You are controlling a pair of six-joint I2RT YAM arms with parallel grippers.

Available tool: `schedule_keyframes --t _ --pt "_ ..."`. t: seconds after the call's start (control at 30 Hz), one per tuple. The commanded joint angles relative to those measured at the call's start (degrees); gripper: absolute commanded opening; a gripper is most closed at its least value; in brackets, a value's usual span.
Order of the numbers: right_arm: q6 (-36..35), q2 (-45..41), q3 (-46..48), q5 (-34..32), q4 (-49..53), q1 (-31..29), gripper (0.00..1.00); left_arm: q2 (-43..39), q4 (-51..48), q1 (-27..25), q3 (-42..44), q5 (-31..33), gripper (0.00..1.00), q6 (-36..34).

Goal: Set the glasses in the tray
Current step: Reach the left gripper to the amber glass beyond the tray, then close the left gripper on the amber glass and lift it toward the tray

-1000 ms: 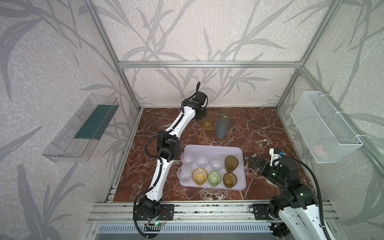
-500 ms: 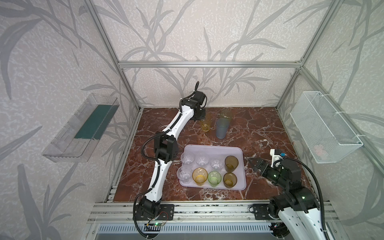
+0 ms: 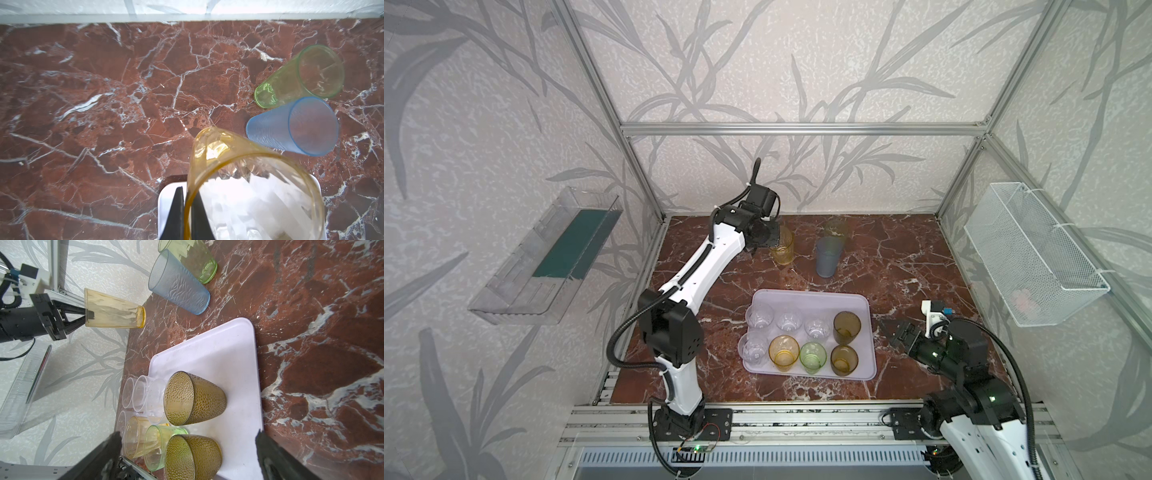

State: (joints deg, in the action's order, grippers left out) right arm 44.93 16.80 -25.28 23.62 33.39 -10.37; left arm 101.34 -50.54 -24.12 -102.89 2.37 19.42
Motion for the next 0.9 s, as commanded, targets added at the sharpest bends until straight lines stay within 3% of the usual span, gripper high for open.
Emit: schedule_keyframes --t 0.0,0.2,0.37,0.63,0.87 --pt "0.5 0.3 -1.4 2.1 0.5 0.3 0.99 -8.8 6.6 0.3 7.7 3.3 0.0 -0.7" --pt "-0.1 1.9 -4.1 2.7 1.4 0.3 0.99 -22.2 11.0 0.3 19.9 4.4 0.0 0.1" --pt "-0.2 3.4 -5.5 2.9 1.7 0.3 0.99 -28.3 12.5 0.3 25.6 3.6 0.0 1.9" --pt "2.7 4.5 -6.6 7.1 -2.3 0.3 0.99 -28.3 13.4 0.3 28.9 -3.1 0.0 5.0" --pt "5.5 5.6 -8.0 9.6 -4.8 0.3 0.99 -26.7 13.2 0.3 30.0 -5.4 0.0 4.8"
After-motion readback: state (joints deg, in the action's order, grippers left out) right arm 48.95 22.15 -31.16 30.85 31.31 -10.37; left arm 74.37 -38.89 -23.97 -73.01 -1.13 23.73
